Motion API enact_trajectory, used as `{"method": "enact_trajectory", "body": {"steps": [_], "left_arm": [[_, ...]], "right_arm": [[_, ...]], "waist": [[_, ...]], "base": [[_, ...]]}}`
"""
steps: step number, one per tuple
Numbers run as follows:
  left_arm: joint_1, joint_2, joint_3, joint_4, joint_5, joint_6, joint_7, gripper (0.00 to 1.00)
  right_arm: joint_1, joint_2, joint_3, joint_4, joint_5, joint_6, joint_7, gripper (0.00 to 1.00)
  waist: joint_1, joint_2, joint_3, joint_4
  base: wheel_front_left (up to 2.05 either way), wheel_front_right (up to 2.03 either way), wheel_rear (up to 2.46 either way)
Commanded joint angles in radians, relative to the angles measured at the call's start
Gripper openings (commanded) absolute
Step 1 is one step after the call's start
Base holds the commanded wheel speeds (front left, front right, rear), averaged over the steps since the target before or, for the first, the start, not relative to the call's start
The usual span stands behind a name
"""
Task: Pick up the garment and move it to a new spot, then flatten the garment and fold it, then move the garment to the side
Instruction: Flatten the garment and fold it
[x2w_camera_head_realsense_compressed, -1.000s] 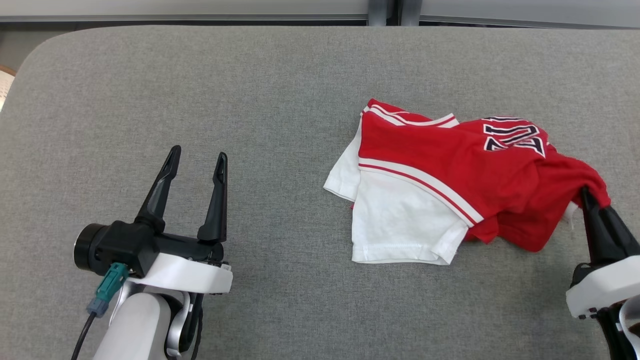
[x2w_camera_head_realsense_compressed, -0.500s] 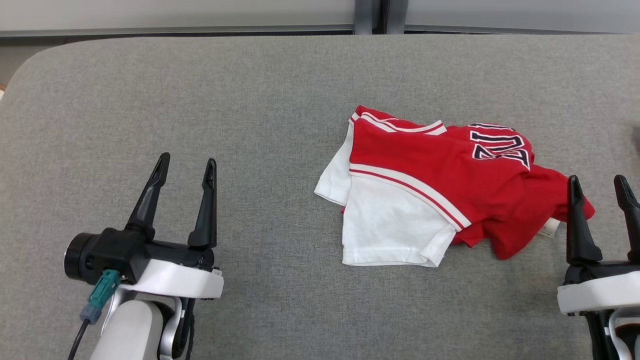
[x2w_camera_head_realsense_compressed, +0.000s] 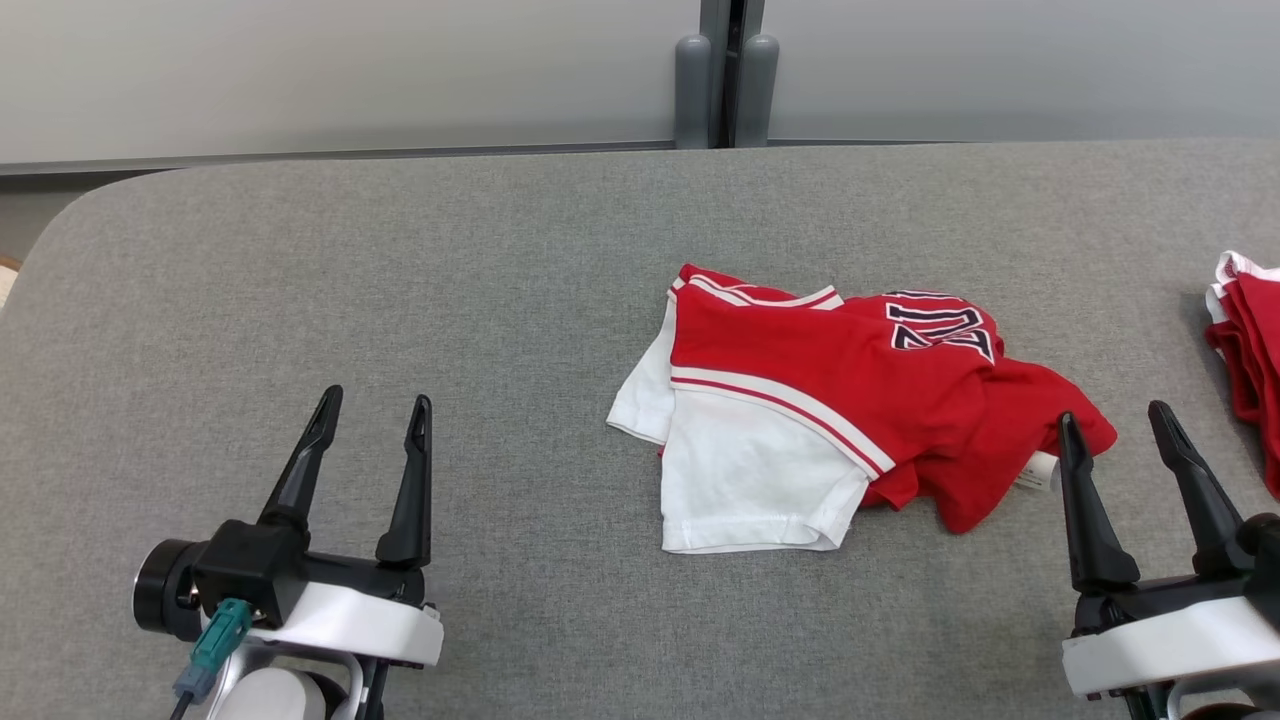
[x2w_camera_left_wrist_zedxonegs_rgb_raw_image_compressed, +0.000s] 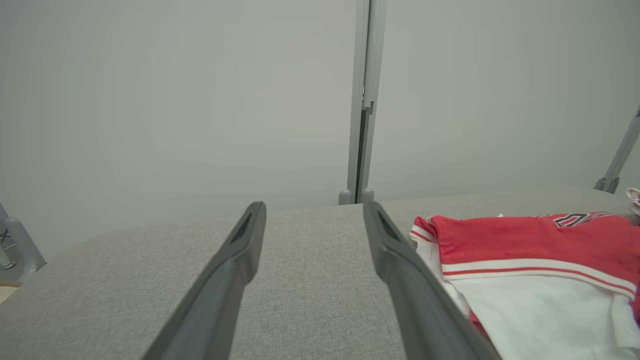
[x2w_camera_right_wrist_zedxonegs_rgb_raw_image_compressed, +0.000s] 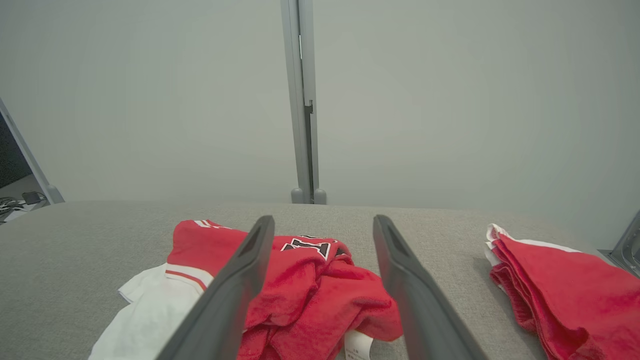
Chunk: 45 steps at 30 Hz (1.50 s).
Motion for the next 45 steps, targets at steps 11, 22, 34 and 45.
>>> {"method": "enact_trajectory", "body": {"steps": [11,22,34,45], "left_arm": [[0.004,0.008,-0.012,-0.015,-0.003,0.009,0.014,1.00],[-0.083,-0.047,-0.176,0.052,0.021,-0.073,0.097,1.00],[-0.204,-0.098,-0.307,0.340,-0.032,-0.130,0.155,0.43],[-0.175,-0.046,-0.194,0.162,-0.107,-0.073,0.047,0.00]], "right_arm": [[0.004,0.005,0.000,0.002,0.011,0.000,0.010,1.00],[-0.032,0.012,0.011,0.005,0.011,0.000,0.012,1.00],[-0.075,0.025,0.018,0.041,0.030,0.000,-0.023,1.00],[-0.072,0.036,-0.046,0.065,0.048,0.000,-0.048,1.00]], "waist": [[0.0000,0.0000,0.002,-0.003],[0.0000,0.0000,0.071,-0.027],[0.0000,0.0000,0.158,-0.108],[0.0000,0.0000,0.165,-0.084]], "base": [[0.00,0.00,0.00],[0.00,0.00,0.00],[0.00,0.00,0.00],[0.00,0.00,0.00]]}}
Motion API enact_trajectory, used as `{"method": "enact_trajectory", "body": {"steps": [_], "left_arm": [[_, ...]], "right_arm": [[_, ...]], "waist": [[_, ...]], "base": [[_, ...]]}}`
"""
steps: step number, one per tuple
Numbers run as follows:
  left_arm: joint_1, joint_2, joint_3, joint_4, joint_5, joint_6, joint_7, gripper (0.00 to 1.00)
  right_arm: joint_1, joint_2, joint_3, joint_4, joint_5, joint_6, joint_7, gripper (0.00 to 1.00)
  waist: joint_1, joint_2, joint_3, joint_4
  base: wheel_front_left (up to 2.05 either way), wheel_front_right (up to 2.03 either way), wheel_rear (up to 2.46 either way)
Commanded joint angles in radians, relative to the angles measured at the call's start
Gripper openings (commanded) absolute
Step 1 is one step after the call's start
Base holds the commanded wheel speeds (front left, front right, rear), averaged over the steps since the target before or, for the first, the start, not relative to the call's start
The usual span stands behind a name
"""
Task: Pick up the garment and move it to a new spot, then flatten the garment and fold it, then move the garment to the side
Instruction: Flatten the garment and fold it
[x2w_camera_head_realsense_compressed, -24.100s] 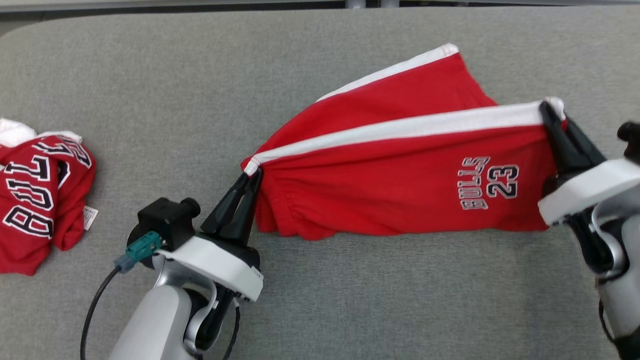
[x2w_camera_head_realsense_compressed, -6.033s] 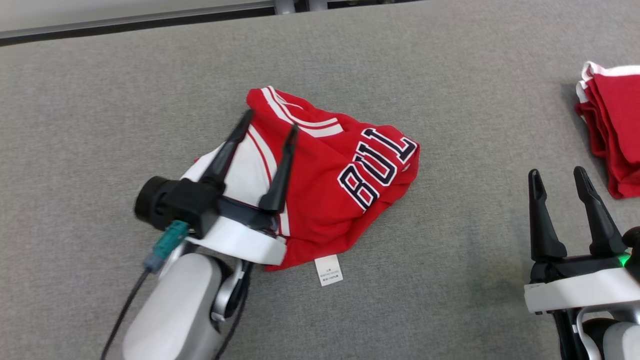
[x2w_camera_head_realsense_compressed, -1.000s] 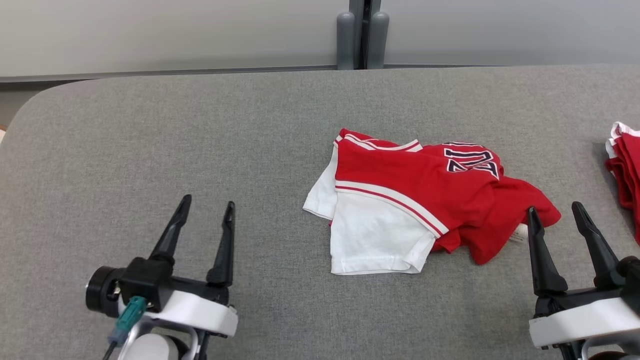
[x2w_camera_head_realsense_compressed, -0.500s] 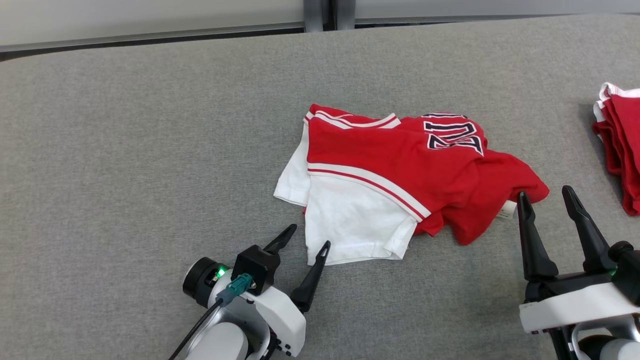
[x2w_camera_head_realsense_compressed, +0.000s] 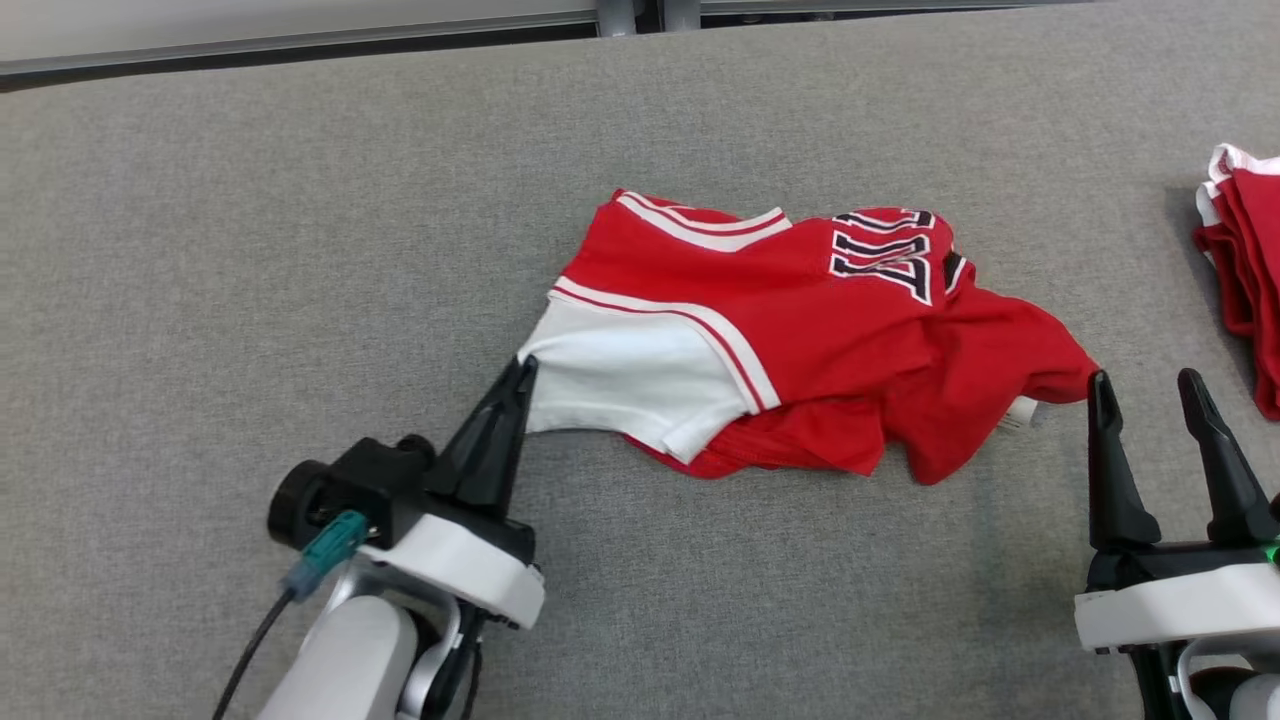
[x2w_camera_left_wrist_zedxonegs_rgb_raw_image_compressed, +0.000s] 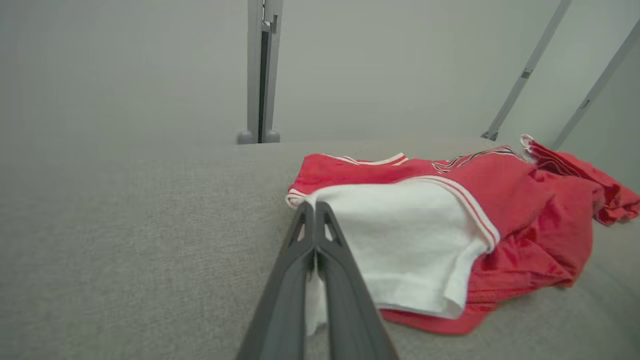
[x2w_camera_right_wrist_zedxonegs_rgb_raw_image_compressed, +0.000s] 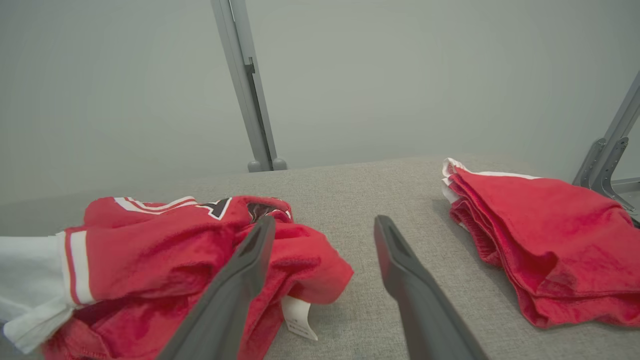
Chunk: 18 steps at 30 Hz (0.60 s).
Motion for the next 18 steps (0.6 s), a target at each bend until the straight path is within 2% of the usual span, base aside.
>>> {"method": "enact_trajectory", "body": {"steps": [1,5,10,14,16,18], "left_arm": [[0.028,0.032,0.024,-0.058,-0.001,0.022,0.001,0.00],[0.092,0.090,0.081,-0.202,-0.013,0.072,0.043,0.00],[0.187,0.142,0.150,-0.342,-0.011,0.155,0.105,0.00],[0.254,0.165,0.200,-0.361,-0.032,0.207,0.143,0.00],[0.271,0.161,0.217,-0.335,-0.048,0.218,0.148,0.00],[0.274,0.157,0.223,-0.295,-0.068,0.207,0.146,0.00]], "right_arm": [[0.001,-0.001,-0.012,0.003,0.004,0.000,-0.008,1.00],[0.002,0.001,-0.031,0.008,0.006,0.000,-0.008,1.00],[0.002,0.004,-0.064,0.014,0.005,0.000,-0.002,1.00],[-0.001,0.006,-0.086,0.021,0.004,0.000,0.003,1.00],[-0.004,0.007,-0.091,0.025,0.008,0.000,0.007,1.00],[-0.008,0.008,-0.095,0.028,0.012,0.000,0.009,1.00]], "waist": [[0.0000,0.0000,-0.001,0.014],[0.0000,0.0000,-0.003,0.029],[0.0000,0.0000,-0.003,0.047],[0.0000,0.0000,-0.003,0.052],[0.0000,0.0000,-0.004,0.054],[0.0000,0.0000,-0.005,0.054]], "base": [[0.00,0.00,0.00],[0.00,0.00,0.00],[0.00,0.00,0.00],[0.00,0.00,0.00],[0.00,0.00,0.00],[0.00,0.00,0.00]]}}
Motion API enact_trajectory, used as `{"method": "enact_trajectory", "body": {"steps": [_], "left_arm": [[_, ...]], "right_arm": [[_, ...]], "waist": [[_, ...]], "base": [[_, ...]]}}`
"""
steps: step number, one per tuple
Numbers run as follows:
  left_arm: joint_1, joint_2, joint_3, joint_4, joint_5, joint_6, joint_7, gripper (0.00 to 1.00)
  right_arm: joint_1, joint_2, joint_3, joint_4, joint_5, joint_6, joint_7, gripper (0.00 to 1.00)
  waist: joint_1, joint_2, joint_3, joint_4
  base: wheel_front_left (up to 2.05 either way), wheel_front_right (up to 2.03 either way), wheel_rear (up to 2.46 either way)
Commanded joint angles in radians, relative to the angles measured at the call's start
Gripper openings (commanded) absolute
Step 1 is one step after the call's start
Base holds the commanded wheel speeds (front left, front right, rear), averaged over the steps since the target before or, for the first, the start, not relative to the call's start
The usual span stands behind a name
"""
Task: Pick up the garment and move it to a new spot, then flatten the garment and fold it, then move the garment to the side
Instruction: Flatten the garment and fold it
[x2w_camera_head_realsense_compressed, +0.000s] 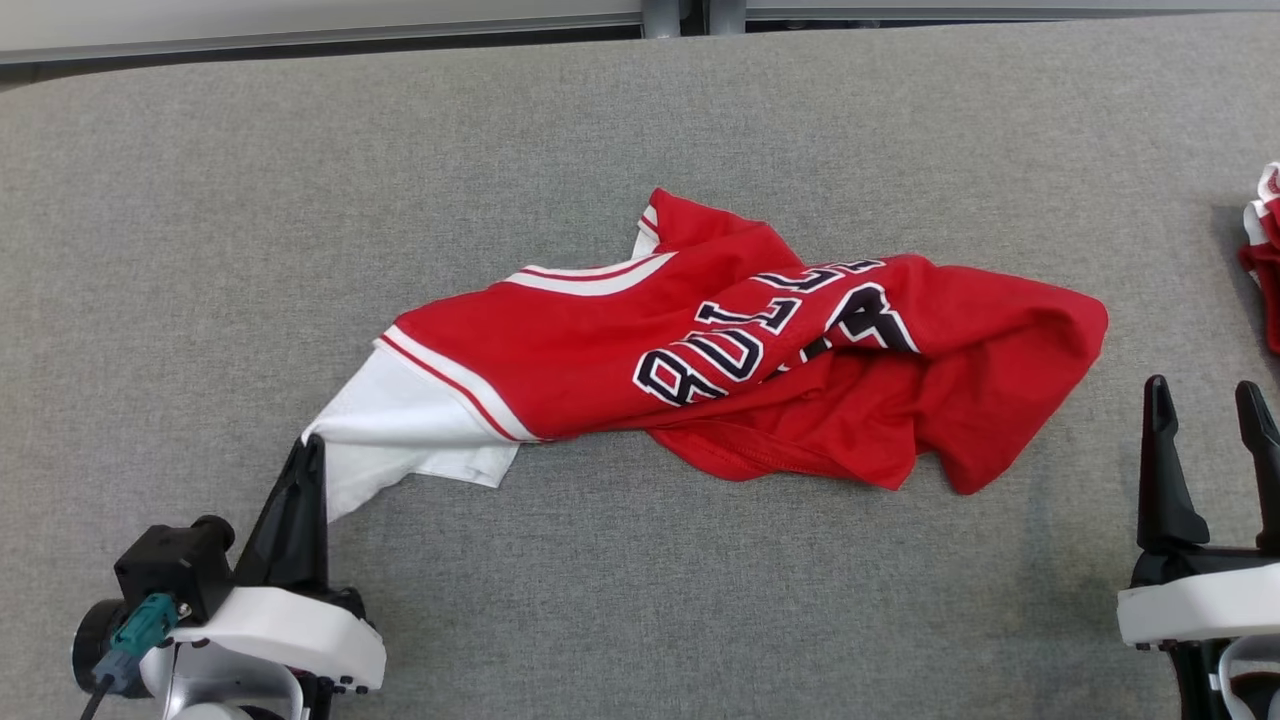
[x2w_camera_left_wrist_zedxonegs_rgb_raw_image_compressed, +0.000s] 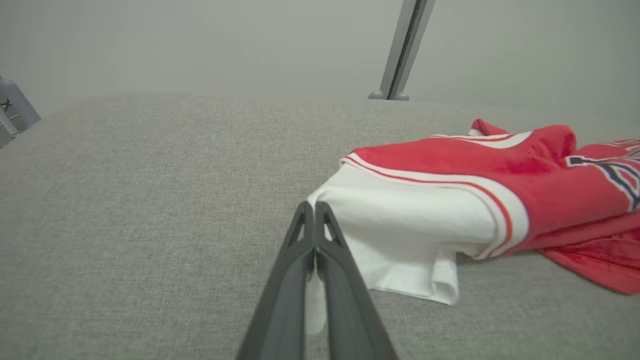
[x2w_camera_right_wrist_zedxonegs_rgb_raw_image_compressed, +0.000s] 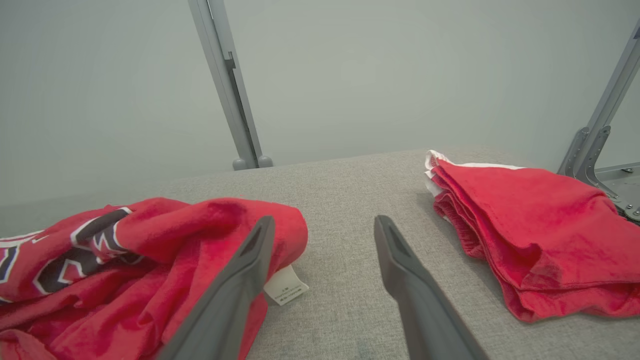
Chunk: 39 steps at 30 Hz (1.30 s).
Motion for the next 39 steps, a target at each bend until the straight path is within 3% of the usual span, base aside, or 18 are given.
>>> {"method": "enact_trajectory", "body": {"steps": [1,2,3,4,8,15,25,39], "left_arm": [[-0.003,-0.002,0.002,0.018,-0.004,-0.007,-0.009,0.00],[-0.012,-0.004,-0.002,0.044,-0.013,-0.017,-0.015,0.17],[-0.023,-0.012,-0.001,0.070,-0.025,-0.026,-0.024,0.64],[-0.036,-0.016,0.000,0.092,-0.030,-0.036,-0.041,1.00],[-0.067,-0.041,-0.004,0.144,-0.035,-0.062,-0.131,1.00],[-0.099,-0.068,-0.006,0.103,0.027,-0.052,-0.210,1.00],[-0.072,-0.046,-0.035,0.068,0.114,-0.029,-0.207,1.00],[-0.051,-0.035,-0.055,0.070,0.114,-0.017,-0.179,1.00]], "right_arm": [[-0.008,-0.001,-0.002,0.001,0.006,0.000,0.004,1.00],[-0.010,-0.001,-0.002,0.002,0.005,0.000,0.005,1.00],[-0.012,0.000,0.000,0.002,0.004,0.000,0.007,1.00],[-0.014,-0.001,0.001,0.000,0.003,0.000,0.005,1.00],[-0.014,0.000,0.006,-0.012,-0.004,0.000,0.008,1.00],[0.010,0.000,0.030,-0.041,-0.018,0.000,0.028,1.00],[0.060,-0.015,0.096,-0.049,-0.028,0.000,0.071,1.00],[0.080,-0.021,0.116,-0.052,-0.010,0.000,0.084,1.00]], "waist": [[0.0000,0.0000,0.000,-0.001],[0.0000,0.0000,-0.002,-0.001],[0.0000,0.0000,-0.003,-0.002],[0.0000,0.0000,-0.004,-0.003],[0.0000,0.0000,-0.014,-0.002],[0.0000,0.0000,-0.057,0.006],[0.0000,0.0000,-0.144,0.001],[0.0000,0.0000,-0.167,-0.003]], "base": [[0.00,0.00,0.00],[0.00,0.00,0.00],[0.00,0.00,0.00],[0.00,0.00,0.00],[0.00,0.00,0.00],[0.00,0.00,0.00],[0.00,0.00,0.00],[0.00,0.00,0.00]]}}
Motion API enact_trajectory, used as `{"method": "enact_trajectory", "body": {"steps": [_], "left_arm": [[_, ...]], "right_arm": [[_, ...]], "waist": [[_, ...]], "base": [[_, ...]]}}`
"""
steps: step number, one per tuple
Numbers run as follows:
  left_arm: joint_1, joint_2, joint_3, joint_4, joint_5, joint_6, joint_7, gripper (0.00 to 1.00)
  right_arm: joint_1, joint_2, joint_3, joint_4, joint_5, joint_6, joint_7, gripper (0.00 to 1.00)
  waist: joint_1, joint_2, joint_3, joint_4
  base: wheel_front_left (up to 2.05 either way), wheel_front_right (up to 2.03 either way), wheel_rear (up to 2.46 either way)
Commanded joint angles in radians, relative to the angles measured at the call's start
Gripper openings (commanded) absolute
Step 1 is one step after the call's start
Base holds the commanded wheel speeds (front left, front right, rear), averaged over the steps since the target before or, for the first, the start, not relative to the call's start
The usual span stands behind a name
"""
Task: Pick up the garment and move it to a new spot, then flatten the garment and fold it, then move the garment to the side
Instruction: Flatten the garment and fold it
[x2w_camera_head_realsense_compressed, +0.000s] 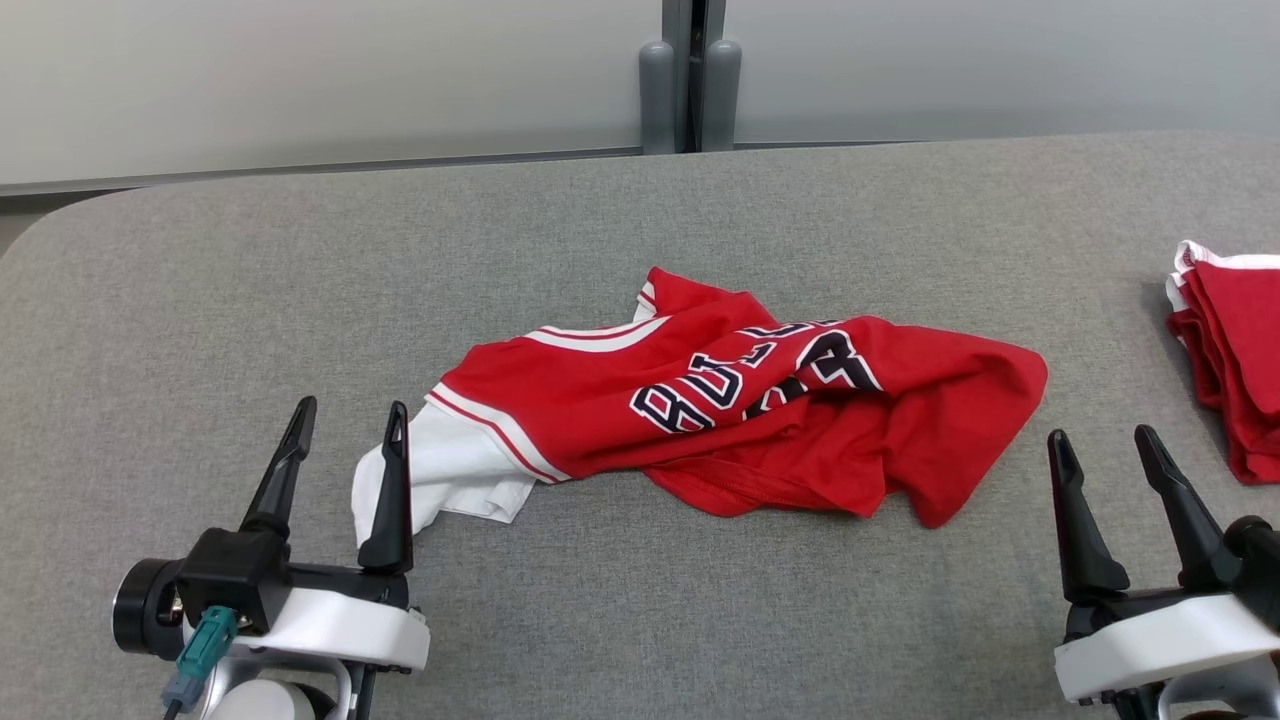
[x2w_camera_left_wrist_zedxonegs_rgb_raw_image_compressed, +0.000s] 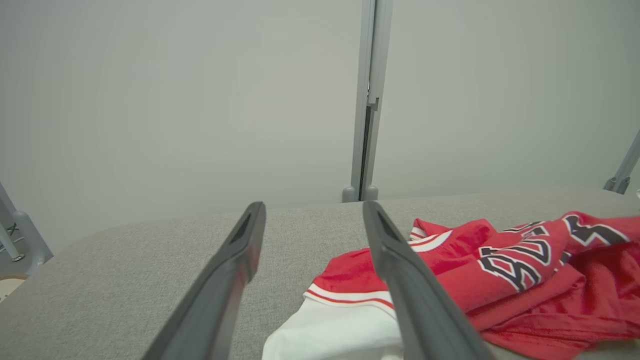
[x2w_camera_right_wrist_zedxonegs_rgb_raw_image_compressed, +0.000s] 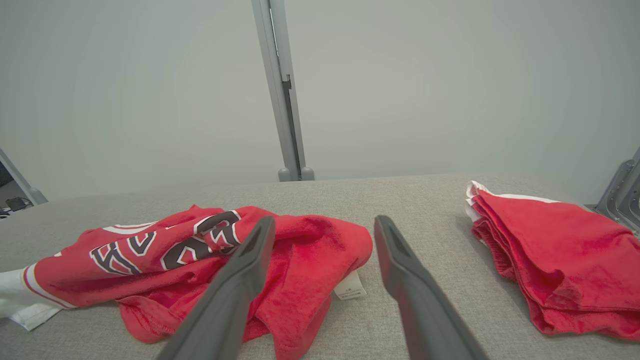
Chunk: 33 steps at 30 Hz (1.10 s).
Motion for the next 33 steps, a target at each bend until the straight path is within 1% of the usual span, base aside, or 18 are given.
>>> {"method": "enact_trajectory", "body": {"steps": [1,8,10,14,18,20,24,27,28,29,33], "left_arm": [[0.009,0.008,0.000,-0.002,-0.003,0.005,0.000,1.00],[0.004,0.010,-0.005,-0.001,-0.006,0.008,0.001,1.00],[-0.002,0.011,-0.006,-0.003,-0.007,0.008,0.001,1.00],[-0.029,0.008,-0.012,-0.007,-0.005,0.002,0.000,1.00],[-0.064,-0.002,-0.022,-0.001,-0.005,-0.006,-0.006,1.00],[-0.083,-0.010,-0.028,0.005,-0.006,-0.012,-0.010,1.00],[-0.107,-0.021,-0.029,0.022,-0.009,-0.018,-0.020,1.00],[-0.119,-0.025,-0.027,0.032,-0.010,-0.021,-0.027,1.00],[-0.120,-0.025,-0.026,0.035,-0.010,-0.022,-0.029,1.00],[-0.123,-0.026,-0.025,0.039,-0.009,-0.022,-0.031,1.00],[-0.131,-0.029,-0.019,0.043,-0.008,-0.024,-0.034,1.00]], "right_arm": [[0.002,-0.007,-0.003,0.000,0.004,0.000,0.002,1.00],[-0.007,-0.010,0.002,0.010,0.007,0.000,-0.002,1.00],[-0.017,-0.016,0.022,0.018,0.004,0.000,0.007,1.00],[-0.035,-0.039,0.123,0.068,0.010,0.000,0.033,1.00],[-0.074,-0.070,0.242,0.152,0.009,0.000,0.050,1.00],[-0.102,-0.086,0.284,0.192,-0.002,0.000,0.047,1.00],[-0.147,-0.108,0.345,0.266,-0.029,0.000,0.062,1.00],[-0.177,-0.116,0.358,0.299,-0.037,0.000,0.054,1.00],[-0.183,-0.119,0.358,0.304,-0.037,0.000,0.048,0.35],[-0.188,-0.122,0.352,0.304,-0.039,0.000,0.039,0.00],[-0.187,-0.121,0.319,0.272,-0.019,0.000,0.000,0.00]], "waist": [[0.0000,0.0000,0.001,0.001],[0.0000,0.0000,0.005,0.005],[0.0000,0.0000,0.011,0.007],[0.0000,0.0000,0.039,0.018],[0.0000,0.0000,0.079,0.041],[0.0000,0.0000,0.099,0.053],[0.0000,0.0000,0.126,0.068],[0.0000,0.0000,0.137,0.072],[0.0000,0.0000,0.140,0.073],[0.0000,0.0000,0.142,0.073],[0.0000,0.0000,0.145,0.068]], "base": [[0.00,0.00,0.00],[0.00,0.00,0.00],[0.00,0.00,0.00],[0.00,0.00,0.00],[0.00,0.00,0.00],[0.00,0.00,0.00],[0.00,0.00,0.00],[0.00,0.00,0.00],[0.00,0.00,0.00],[0.00,0.00,0.00],[0.00,0.00,0.00]]}}
